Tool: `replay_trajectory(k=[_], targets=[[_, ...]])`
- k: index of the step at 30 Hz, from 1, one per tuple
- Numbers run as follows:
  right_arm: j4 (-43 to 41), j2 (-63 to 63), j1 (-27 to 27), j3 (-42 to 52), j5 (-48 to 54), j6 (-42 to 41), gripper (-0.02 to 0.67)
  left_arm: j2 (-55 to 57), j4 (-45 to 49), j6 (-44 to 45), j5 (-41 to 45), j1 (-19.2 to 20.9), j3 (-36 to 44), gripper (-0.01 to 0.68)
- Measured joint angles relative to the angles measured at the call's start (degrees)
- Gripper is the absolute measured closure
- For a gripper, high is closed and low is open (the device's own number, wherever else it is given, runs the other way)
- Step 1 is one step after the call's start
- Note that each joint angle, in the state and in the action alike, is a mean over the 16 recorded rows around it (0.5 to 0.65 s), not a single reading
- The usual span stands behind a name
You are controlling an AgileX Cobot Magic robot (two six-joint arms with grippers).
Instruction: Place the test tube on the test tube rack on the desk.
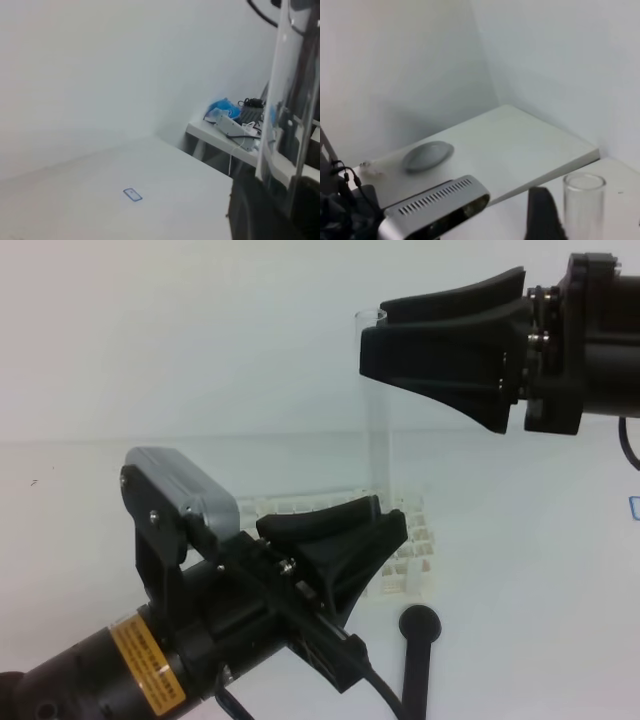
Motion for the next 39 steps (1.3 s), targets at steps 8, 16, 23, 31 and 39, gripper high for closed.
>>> replay_trajectory(k=[8,16,23,31,39], targets=[[1.4,0.6,1.6,-0.1,0.6,-1.6,0.297,0.0,0.5,-0.1,-0.8,0.0,0.0,0.561],[1.8,0.7,2.8,-0.1,-0.3,-3.2,0.388,0.0,0.8,-0.2,-1.1,0.0,0.0,0.561],[1.8,0.7,3.0,-0.1,-1.0,-4.4,0.474,0.0,1.2,-0.3,-1.3,0.0,0.0,0.561],[1.8,0.7,3.0,-0.1,-1.3,-5.4,0.518,0.0,1.4,-0.4,-1.1,0.0,0.0,0.555],[1.8,0.8,3.2,-0.1,-2.1,-6.0,0.52,-0.2,1.3,0.3,1.7,0.0,0.0,0.452]])
